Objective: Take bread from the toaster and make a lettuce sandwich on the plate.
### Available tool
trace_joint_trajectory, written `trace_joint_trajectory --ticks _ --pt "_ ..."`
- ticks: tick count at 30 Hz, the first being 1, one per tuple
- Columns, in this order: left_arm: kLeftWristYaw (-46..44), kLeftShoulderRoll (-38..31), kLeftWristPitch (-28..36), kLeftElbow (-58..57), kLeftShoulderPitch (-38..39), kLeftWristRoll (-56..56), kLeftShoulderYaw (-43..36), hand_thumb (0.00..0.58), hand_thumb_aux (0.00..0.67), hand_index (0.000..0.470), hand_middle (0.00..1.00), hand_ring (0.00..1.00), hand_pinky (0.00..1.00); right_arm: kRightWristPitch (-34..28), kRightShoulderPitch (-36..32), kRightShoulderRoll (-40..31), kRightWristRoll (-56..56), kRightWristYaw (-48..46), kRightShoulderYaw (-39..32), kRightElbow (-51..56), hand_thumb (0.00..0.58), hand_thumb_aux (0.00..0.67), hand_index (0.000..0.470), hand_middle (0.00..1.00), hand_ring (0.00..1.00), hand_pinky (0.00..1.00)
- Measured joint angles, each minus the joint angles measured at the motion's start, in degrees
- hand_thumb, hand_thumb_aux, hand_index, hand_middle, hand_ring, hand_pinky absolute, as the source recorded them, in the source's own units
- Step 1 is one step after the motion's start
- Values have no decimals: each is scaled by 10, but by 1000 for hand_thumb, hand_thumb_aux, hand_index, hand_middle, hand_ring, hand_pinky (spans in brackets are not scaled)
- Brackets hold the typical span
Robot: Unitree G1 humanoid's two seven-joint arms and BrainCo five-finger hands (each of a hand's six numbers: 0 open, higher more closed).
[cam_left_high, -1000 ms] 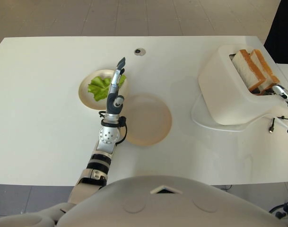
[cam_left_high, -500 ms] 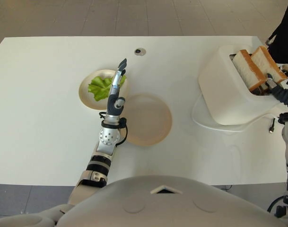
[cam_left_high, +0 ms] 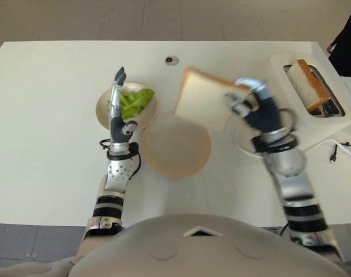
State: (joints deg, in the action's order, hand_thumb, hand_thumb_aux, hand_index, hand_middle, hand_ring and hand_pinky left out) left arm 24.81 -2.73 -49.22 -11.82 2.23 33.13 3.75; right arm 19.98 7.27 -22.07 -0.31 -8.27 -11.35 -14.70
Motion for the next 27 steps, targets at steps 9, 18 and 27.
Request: trace_joint_trajectory --ticks 9,18,27 --pt "8 -137 234 -1 -33 192 4 0 0 0 0 0 0 -16 -11 14 -66 -70 -51 134 543 502 352 1000 1000 1000" --pt "-77 -219 381 -84 -60 236 -67 144 89 63 0 0 0 13 -31 -48 -206 -58 -22 83 0 0 0 369 369 369" --pt "-88 -258 372 -101 -79 195 -124 580 670 470 0 0 0 21 -48 -59 -237 -20 11 86 0 0 0 376 376 376"
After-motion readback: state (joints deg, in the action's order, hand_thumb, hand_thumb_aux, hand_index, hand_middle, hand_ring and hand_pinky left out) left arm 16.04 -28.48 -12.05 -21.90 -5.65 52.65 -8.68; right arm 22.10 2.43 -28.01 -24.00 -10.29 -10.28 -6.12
